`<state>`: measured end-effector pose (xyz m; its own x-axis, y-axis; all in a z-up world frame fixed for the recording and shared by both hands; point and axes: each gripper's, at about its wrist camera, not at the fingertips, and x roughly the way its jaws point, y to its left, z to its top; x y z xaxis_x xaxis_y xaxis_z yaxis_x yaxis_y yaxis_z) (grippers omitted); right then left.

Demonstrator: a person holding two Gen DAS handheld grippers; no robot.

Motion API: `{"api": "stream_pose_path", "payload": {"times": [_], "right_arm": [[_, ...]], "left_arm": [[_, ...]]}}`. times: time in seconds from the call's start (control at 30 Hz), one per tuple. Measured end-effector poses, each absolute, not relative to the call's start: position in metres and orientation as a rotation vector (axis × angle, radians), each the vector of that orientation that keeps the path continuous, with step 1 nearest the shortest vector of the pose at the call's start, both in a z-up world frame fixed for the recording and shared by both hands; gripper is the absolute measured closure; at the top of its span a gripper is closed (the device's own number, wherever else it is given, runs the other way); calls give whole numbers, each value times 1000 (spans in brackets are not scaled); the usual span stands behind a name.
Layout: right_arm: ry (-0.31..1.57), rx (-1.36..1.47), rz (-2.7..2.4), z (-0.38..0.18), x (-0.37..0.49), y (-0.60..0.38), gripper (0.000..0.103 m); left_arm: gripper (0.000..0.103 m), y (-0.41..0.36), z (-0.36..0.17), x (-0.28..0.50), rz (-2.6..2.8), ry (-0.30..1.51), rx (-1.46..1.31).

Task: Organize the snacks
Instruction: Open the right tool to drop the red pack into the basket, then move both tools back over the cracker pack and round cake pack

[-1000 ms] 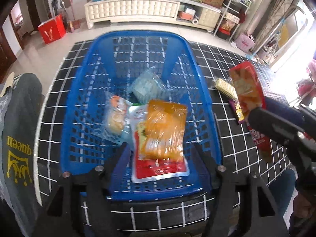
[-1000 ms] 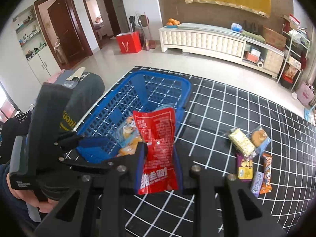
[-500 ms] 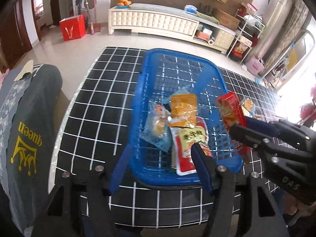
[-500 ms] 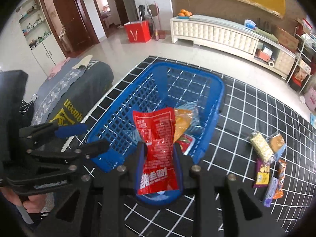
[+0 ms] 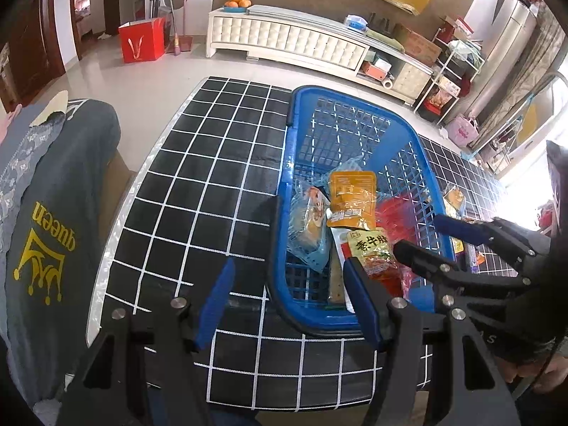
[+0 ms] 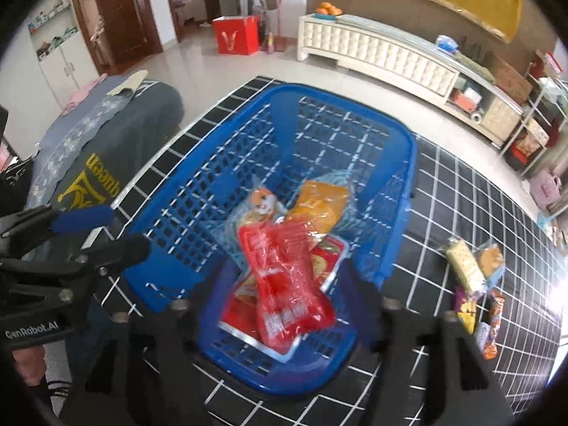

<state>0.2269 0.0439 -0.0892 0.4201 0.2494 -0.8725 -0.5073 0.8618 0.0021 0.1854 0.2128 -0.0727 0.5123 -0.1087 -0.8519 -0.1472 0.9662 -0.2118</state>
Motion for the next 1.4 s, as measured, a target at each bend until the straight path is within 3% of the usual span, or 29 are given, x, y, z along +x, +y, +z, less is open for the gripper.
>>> {"api": "stream_pose_path", "payload": {"times": [0.77, 0.83, 0.87, 1.4], "right_arm": [[953, -103, 400, -36, 207, -73, 27], [940, -84, 383, -31, 204, -91, 27], [937, -74, 376, -28, 204, -98, 27], [977, -50, 250, -36, 221, -214, 19]], "left_arm": [[41, 105, -21, 189, -64, 964, -115], [26, 92, -16, 190, -74, 953, -109], [25, 85, -14, 190, -83, 940, -104], [25, -31, -26, 232, -196, 992, -65]]}}
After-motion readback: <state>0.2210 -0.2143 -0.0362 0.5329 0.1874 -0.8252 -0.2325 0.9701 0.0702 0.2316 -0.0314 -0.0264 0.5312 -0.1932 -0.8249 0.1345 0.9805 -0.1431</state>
